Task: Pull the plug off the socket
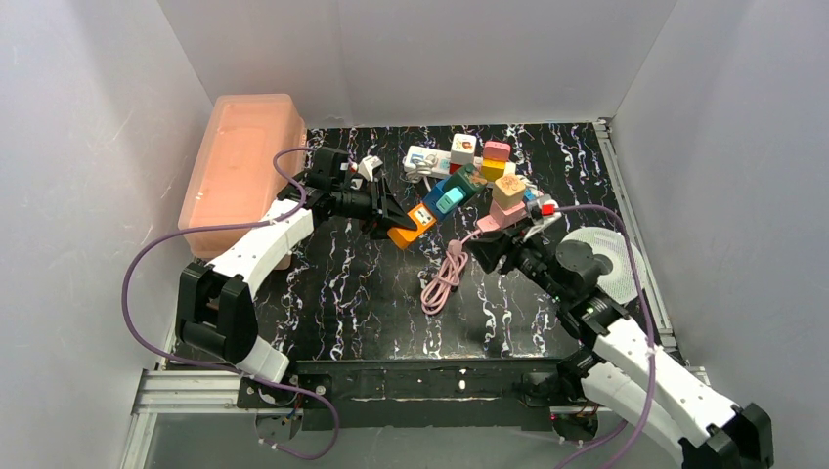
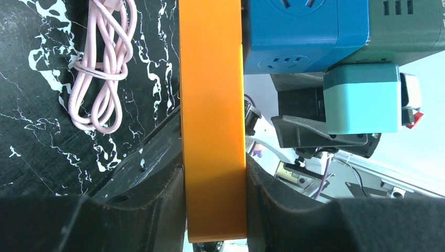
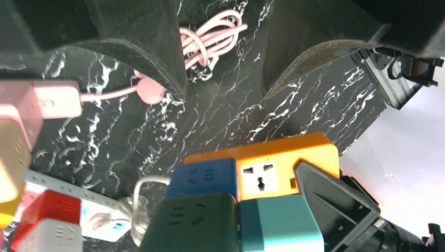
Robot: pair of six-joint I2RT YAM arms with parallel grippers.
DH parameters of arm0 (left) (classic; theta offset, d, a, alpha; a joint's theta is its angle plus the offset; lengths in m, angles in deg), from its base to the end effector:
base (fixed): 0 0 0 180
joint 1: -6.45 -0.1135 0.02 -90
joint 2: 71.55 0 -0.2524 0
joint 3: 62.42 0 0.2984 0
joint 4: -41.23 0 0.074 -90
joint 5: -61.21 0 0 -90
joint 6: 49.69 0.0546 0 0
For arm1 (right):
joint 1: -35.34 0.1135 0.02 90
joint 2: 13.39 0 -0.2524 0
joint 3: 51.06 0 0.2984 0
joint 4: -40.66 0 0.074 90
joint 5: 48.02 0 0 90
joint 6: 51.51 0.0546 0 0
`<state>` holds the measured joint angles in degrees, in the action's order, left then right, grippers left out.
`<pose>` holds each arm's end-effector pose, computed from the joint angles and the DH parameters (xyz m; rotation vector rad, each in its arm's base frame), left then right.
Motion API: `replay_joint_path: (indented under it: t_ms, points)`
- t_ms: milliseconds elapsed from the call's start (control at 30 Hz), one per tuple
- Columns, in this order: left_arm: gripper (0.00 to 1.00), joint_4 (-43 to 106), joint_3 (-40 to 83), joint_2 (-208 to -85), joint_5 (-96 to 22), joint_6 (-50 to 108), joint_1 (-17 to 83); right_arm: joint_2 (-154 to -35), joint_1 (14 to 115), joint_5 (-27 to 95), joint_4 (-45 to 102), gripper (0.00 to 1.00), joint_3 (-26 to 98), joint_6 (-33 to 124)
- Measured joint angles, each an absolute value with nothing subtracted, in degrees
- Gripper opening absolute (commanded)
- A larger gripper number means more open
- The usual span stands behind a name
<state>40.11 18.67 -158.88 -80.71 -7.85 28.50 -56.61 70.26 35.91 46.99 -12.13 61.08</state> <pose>0.3654 -0.1944 0.3194 0.3431 1.9227 -1.6229 0.2114 0.1546 0.2686 -0.2591 1.5808 0.8717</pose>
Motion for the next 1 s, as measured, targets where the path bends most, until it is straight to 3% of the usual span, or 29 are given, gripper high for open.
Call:
replay_joint_path:
  t_ms: [200, 433, 700, 1000]
  points:
    - [0.00, 40.02, 19.68, -158.90, -80.73, -7.90, 28.34, -46.86, 70.26, 39.54, 34.01, 0.62, -11.04, 62.19]
    - [0.00, 39.30, 19.85, -158.90, -80.69, -7.57, 28.34, -45.84, 70.26, 42.05, 24.94, 0.62, -2.75, 62.30]
    - [0.00, 38.16, 19.99, -158.90, -80.67, -7.04, 28.32, -53.79, 70.26, 43.34, 20.63, 0.62, 17.44, 60.01]
    - [0.00, 37.20, 21.60, -158.90, -80.67, -6.13, 28.32, -72.04, 69.82, 44.37, 25.05, 0.62, 41.53, 51.92]
